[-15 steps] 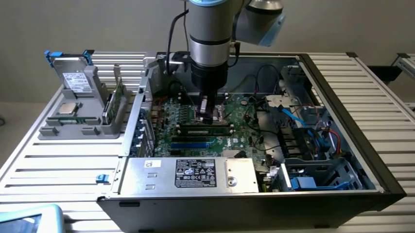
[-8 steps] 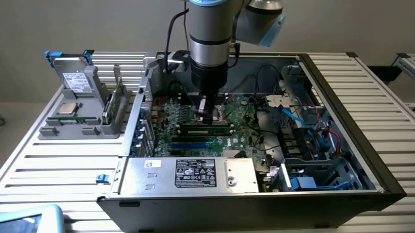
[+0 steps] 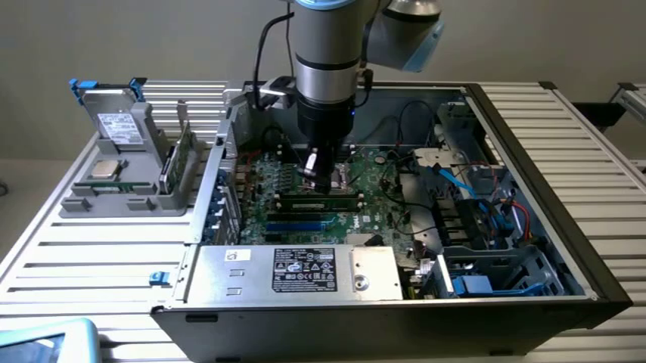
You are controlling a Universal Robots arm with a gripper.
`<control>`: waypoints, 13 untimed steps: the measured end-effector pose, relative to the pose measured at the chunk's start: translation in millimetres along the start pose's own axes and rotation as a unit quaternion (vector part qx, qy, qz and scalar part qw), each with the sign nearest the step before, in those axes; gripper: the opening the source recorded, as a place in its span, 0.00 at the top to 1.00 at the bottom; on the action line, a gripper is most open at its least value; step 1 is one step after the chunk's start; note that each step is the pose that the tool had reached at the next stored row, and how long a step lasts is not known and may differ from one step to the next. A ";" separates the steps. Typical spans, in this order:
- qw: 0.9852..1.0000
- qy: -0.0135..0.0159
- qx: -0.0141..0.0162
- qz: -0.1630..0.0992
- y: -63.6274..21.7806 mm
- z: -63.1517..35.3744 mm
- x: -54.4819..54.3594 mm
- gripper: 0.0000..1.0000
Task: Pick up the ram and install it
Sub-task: 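Press down the ram until it locks into place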
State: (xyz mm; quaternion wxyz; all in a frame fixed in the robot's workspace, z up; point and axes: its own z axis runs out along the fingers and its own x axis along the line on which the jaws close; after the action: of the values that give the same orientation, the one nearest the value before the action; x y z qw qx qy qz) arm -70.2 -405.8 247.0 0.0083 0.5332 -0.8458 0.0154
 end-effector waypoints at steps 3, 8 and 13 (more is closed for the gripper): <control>1.000 0.000 -0.001 0.023 0.0 0.0 0.0 0.89; 0.998 0.001 -0.002 0.062 0.0 0.0 0.0 0.89; 0.995 0.002 -0.003 0.101 0.0 0.0 0.0 0.89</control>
State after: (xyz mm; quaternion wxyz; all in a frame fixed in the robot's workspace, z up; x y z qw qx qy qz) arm -70.2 -405.8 247.0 0.0098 0.4452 -0.8952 0.0145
